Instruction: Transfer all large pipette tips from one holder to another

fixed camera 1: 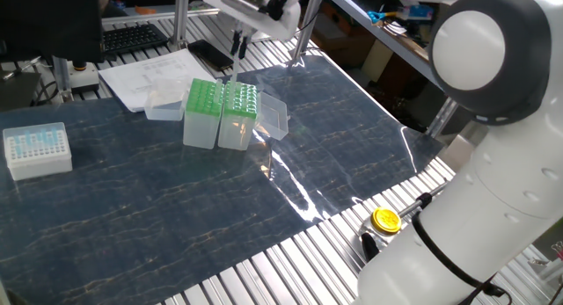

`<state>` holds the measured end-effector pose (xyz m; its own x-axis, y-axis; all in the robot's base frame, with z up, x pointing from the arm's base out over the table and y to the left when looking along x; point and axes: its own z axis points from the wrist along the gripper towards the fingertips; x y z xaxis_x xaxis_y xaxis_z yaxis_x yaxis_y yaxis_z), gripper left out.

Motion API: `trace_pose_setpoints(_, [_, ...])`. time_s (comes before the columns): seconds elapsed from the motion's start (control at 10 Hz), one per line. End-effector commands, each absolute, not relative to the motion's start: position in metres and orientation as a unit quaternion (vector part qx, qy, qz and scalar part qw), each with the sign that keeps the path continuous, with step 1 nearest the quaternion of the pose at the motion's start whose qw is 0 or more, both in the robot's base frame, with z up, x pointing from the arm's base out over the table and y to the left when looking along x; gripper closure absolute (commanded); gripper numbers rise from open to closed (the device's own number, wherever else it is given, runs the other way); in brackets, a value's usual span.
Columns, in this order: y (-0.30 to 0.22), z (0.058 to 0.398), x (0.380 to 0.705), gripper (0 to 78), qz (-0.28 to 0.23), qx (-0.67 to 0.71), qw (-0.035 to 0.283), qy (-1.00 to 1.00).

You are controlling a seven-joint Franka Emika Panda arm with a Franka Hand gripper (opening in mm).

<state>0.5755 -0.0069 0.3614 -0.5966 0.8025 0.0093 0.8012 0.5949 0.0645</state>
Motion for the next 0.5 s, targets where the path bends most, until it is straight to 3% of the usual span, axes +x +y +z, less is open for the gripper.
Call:
trace_pose_setpoints(0.1, [-0.019, 0.378, 0.566, 76.3, 0.021, 0.356, -0.002, 0.934])
trace_pose_setpoints(0.5, [-0.033, 0.384, 0.565, 76.3, 0.014, 0.283, -0.012, 0.959])
